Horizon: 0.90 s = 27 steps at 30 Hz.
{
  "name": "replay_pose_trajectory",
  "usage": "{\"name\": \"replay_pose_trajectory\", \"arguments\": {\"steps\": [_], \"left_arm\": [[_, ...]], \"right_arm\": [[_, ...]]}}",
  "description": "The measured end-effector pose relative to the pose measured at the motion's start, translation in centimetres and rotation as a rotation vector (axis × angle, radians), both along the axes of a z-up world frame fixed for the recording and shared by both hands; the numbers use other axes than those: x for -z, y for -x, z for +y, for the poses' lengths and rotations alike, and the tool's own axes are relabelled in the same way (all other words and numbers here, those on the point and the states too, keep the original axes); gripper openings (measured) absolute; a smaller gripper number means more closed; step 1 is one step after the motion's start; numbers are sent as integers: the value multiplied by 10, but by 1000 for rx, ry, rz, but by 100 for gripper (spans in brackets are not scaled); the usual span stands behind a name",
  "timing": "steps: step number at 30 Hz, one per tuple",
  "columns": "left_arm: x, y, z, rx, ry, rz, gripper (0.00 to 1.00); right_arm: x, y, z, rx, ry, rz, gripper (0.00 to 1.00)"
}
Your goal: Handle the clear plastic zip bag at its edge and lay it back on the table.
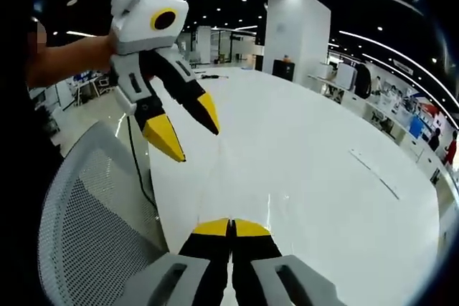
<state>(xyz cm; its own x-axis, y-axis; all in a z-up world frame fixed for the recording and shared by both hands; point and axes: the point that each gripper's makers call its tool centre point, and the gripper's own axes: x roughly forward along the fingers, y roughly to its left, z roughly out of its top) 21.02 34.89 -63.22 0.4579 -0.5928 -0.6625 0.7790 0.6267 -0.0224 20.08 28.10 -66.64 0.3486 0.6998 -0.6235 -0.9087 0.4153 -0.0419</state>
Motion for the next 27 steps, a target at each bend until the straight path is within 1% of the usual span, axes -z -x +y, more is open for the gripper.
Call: {"name": "replay_pose_trajectory", "arguments": {"steps": [2,4,6,8,10,15,19,23,27], "left_arm": [[2,1,-2,-37,18,12,32],[7,3,-5,-54,46,33,32],[7,4,-6,-66,61,41,32],[4,5,-10,-78,84,44,32],[4,6,-13,-103,121,60,32],[1,6,-18,-169,169,71,34],[-3,4,-22,-201,206,73,34],[-1,3,-22,-228,215,74,34],[-1,2,-24,-256,240,79,34]], "right_arm": [[0,-1,0,9,1,-6,0],[1,-1,0,14,1,-5,0],[2,-2,0,17,1,-5,0],[3,-3,-1,22,2,-9,0],[2,-3,-1,31,-1,-10,0],[3,-5,-2,48,-1,-16,0],[4,-4,-1,58,1,-14,0],[5,-3,0,68,-4,-14,0],[7,-1,2,75,-1,-15,0]]}}
